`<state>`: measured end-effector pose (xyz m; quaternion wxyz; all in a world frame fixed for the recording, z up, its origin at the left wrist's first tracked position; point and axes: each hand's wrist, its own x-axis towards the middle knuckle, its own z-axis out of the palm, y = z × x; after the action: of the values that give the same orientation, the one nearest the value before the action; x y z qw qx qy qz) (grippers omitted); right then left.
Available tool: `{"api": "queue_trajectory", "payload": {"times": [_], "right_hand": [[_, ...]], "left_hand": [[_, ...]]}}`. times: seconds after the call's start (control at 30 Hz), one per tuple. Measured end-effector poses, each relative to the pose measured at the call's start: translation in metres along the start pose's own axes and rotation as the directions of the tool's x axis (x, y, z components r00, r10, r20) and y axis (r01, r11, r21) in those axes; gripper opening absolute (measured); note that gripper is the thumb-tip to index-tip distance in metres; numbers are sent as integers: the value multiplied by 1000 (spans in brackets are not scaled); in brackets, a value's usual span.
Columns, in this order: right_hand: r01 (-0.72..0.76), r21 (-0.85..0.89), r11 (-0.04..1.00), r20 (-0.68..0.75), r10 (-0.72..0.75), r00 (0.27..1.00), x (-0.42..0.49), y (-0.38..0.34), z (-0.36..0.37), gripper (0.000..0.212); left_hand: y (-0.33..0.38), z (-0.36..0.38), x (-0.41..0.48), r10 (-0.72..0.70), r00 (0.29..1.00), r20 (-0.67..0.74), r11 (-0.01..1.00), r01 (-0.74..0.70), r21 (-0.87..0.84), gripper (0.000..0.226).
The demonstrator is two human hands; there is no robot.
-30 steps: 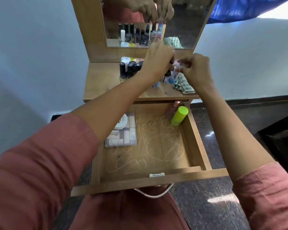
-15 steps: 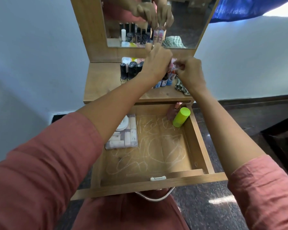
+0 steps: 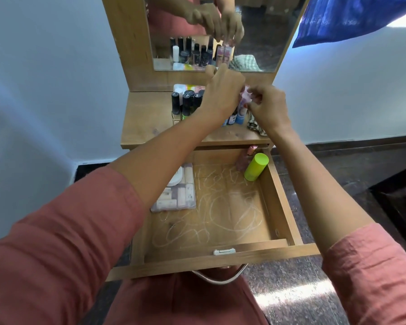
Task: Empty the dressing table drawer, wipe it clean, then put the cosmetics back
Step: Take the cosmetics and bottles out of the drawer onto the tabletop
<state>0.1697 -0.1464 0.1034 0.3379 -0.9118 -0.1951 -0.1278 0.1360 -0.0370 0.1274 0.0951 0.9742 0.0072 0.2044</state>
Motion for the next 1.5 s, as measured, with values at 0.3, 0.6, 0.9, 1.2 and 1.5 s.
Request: {"api": "queue_trajectory", "payload": {"times": [0.3,0.6,0.9,1.2,1.5], "right_hand": [[-55,2,998,-31,55,998,-15,9,-7,34],[-77,72,994,-88,84,993,-61,24,-12,16],[-279,47,959,51,276,960,-112,60,5,31],[-281,-135,950,134,298,945,-118,71,26,58],[-222,-205,953,89,244,966,-124,70,32,43]], "left_hand": [[12,4,-38,10,996,-93,967,-33,-253,19],[21,38,-86,4,1000,15,920,2,-393,16],[21,97,-107,-235,910,341,809,378,-451,31],[30,118,-101,-210,927,311,719,362,-593,41],[35,123,-97,-193,920,340,724,368,-584,39]]}}
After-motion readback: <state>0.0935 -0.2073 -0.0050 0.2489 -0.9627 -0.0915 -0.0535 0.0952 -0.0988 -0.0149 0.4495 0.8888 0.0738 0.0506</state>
